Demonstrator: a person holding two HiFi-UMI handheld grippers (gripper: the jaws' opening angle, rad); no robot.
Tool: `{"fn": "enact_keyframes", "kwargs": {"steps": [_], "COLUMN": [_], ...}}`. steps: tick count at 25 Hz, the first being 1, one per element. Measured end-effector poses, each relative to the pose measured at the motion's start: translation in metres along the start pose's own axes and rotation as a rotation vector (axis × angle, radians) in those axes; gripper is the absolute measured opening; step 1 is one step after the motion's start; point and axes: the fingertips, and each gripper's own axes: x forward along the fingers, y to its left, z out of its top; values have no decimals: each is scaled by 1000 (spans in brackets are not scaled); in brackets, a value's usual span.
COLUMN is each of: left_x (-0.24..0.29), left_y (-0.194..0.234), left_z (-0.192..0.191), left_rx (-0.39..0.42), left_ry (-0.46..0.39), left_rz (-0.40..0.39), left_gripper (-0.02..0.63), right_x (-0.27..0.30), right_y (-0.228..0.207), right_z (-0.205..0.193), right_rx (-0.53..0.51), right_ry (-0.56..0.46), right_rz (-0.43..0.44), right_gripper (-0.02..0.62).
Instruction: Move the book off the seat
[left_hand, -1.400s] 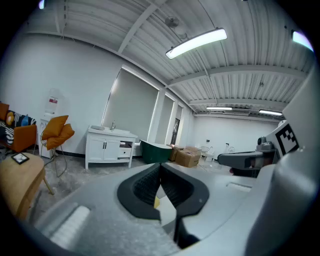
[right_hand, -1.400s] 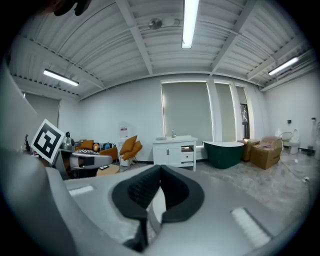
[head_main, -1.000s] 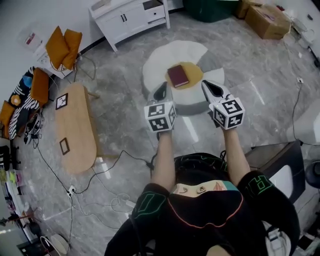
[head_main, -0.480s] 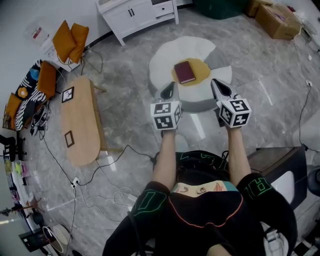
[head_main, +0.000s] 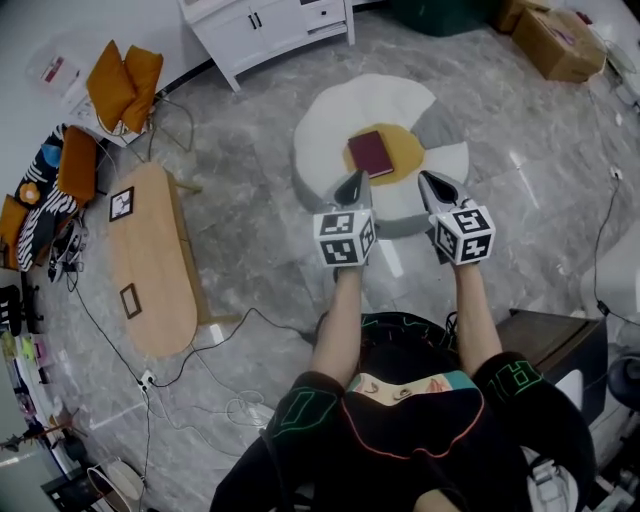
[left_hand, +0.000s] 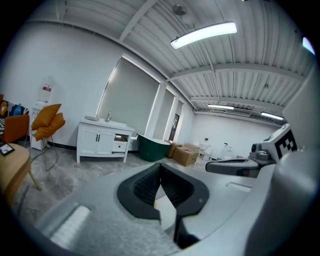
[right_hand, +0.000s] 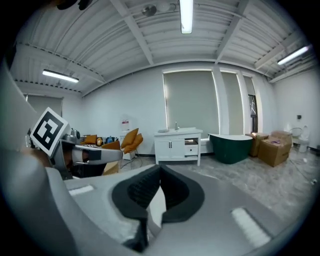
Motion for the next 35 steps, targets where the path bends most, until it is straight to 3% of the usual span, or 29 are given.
{"fn": "enact_keyframes", "kwargs": {"steps": [3, 7, 11, 14, 21, 26, 31, 35], "left_x": [35, 78, 116, 144, 199, 241, 257, 265], "left_y": [25, 85, 151, 185, 168, 164, 192, 207], "left_z": [-1, -11, -28, -36, -91, -146, -210, -263], "left_rx": [-52, -137, -264, -300, -307, -290, -288, -368], "left_ry": [38, 106, 169, 193, 358, 444, 543, 595], "left_rz": [-17, -16, 25, 70, 9, 13, 91, 200], "left_gripper": [11, 11, 11, 11, 11, 12, 12, 12], "right_x": [44, 123, 191, 221, 233, 261, 291, 296], "right_y": [-19, -11, -4, -17, -69, -103, -105, -118], "right_z": [0, -5, -7, -15, -67, -140, -199, -245], "right_rx": [35, 4, 21, 47, 161, 257, 310, 312], "right_ry": [56, 157, 228, 278, 398, 458, 506, 575], "right_rz": [-22, -10, 11, -9, -69, -17, 35, 74], "right_gripper": [3, 3, 3, 3, 3, 3, 3, 3]}}
